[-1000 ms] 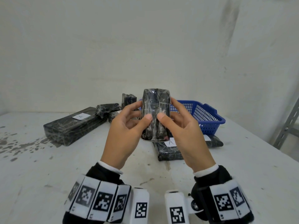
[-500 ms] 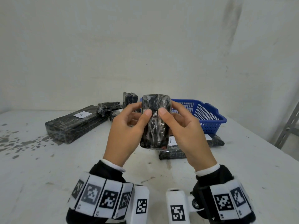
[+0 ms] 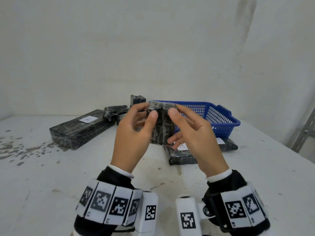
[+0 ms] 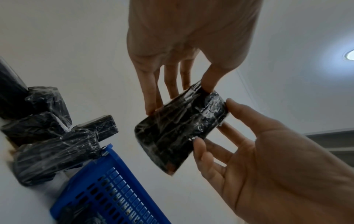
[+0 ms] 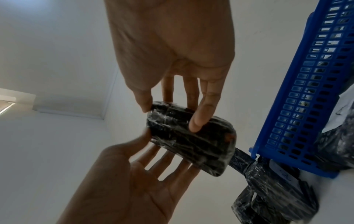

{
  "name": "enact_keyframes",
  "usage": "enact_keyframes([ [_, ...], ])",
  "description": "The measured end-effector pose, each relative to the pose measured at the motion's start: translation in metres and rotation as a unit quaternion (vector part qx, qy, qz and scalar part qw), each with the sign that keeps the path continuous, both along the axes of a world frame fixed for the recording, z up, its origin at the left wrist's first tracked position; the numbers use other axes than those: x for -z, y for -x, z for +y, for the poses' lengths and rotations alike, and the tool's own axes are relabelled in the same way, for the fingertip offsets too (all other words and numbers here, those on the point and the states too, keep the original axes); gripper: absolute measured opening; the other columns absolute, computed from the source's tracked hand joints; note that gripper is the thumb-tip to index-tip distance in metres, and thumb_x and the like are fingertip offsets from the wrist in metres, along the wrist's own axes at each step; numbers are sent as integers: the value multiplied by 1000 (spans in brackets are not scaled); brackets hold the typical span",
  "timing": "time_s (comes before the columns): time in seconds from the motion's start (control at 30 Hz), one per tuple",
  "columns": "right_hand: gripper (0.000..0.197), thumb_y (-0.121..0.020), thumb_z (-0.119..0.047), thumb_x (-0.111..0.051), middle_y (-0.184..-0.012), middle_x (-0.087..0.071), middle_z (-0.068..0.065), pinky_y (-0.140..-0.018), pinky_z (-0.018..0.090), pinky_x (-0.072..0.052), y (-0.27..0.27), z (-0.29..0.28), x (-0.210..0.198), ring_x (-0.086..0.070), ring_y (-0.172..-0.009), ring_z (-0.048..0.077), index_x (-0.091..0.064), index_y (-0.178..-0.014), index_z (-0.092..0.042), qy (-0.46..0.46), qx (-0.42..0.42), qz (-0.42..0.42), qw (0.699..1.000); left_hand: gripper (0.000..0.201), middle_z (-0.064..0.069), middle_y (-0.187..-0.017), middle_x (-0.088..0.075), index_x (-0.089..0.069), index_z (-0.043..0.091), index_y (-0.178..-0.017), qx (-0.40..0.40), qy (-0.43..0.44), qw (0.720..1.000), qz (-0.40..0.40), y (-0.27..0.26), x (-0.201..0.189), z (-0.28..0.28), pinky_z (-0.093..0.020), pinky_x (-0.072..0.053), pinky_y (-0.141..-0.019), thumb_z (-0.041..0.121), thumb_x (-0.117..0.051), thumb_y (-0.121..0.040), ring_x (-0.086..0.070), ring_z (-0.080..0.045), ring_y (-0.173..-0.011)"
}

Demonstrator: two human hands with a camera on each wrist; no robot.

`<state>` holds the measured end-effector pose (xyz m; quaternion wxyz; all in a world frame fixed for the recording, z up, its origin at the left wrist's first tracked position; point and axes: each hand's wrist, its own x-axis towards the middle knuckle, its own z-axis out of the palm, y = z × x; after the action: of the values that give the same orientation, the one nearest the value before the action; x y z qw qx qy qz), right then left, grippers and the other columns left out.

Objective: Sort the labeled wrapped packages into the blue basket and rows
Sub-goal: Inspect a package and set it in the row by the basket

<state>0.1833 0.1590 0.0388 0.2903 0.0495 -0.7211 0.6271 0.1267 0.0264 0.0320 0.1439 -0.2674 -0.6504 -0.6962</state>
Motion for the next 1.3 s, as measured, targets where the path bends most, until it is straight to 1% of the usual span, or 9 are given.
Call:
enact_keyframes([
  [0.2,45,-73,-50,-67,-98,-76,-7,-66,34,-62,3,1,3,-71,-67,26,-71,-115,-34,14,-5,-7,1000,24,6,-99,-69,-64,28,-98,31,-44,999,-5,-4,-2,1,-37,-52,-92,46,-59,-83,-65,-8,-96],
  [0.63,34,-80,-43,-65,-101,-75,-2,-70,25,-59,3,-1,4,-71,-80,8,-74,-108,-27,-6,-11,17,1000,23,5,-91,-69,-60,14,-98,68,-69,995,15,-2,0,2,-34,-50,-90,34,-60,-87,-65,-13,-91],
  [0.7,24,-87,-36,-68,-102,-75,-3,-73,27,-59,4,0,4,-72,-86,13,-75,-107,-26,2,-3,20,1000,21,-1,-93,-70,-60,11,-97,73,-63,995,19,-2,-1,1,-36,-51,-89,30,-61,-90,-66,-16,-91],
  [0.83,18,-91,-28,-72,-103,-74,6,-82,51,-58,4,1,6,-63,-94,46,-75,-109,-29,-13,6,33,999,19,7,-79,-70,-57,13,-89,86,-58,995,-14,-5,-5,0,-28,-55,-82,31,-52,-95,-67,-8,-78],
  [0.97,25,-90,-19,-71,-116,-73,-2,-82,24,-56,3,3,6,-69,-97,28,-73,-114,-23,-6,-21,31,999,6,-3,-79,-72,-56,11,-94,119,-68,987,-88,-3,-6,-4,-40,-54,-83,16,-59,-93,-68,-22,-80],
  [1.1,51,-91,-10,-71,-142,-56,-15,-91,31,-57,4,0,7,-67,-110,18,-61,-128,-44,-35,-27,54,998,23,-9,-97,-74,-58,12,-114,109,-89,981,-134,1,-4,-2,-34,-56,-80,7,-59,-92,-69,-20,-85],
  [1.2,67,-91,-2,-68,-118,-64,-35,-84,29,-59,2,-2,6,-70,-87,25,-44,-140,-40,-15,-38,56,998,36,-9,-101,-74,-53,13,-125,111,-94,980,-136,4,-3,-1,-24,-55,-70,6,-61,-91,-71,-17,-85],
  [1.23,71,-91,-3,-69,-120,-64,-33,-81,29,-59,1,-2,5,-69,-85,32,-39,-144,-39,-6,-37,48,998,38,-9,-104,-73,-53,13,-127,109,-93,981,-134,5,-3,-2,-23,-54,-70,6,-62,-91,-70,-17,-88],
  [1.3,78,-90,-4,-69,-137,-57,-16,-75,22,-58,2,-1,5,-72,-85,23,-33,-150,-38,10,-37,34,999,41,-7,-109,-72,-54,15,-129,105,-85,983,-125,6,-3,-2,-23,-54,-72,8,-63,-90,-70,-17,-95],
])
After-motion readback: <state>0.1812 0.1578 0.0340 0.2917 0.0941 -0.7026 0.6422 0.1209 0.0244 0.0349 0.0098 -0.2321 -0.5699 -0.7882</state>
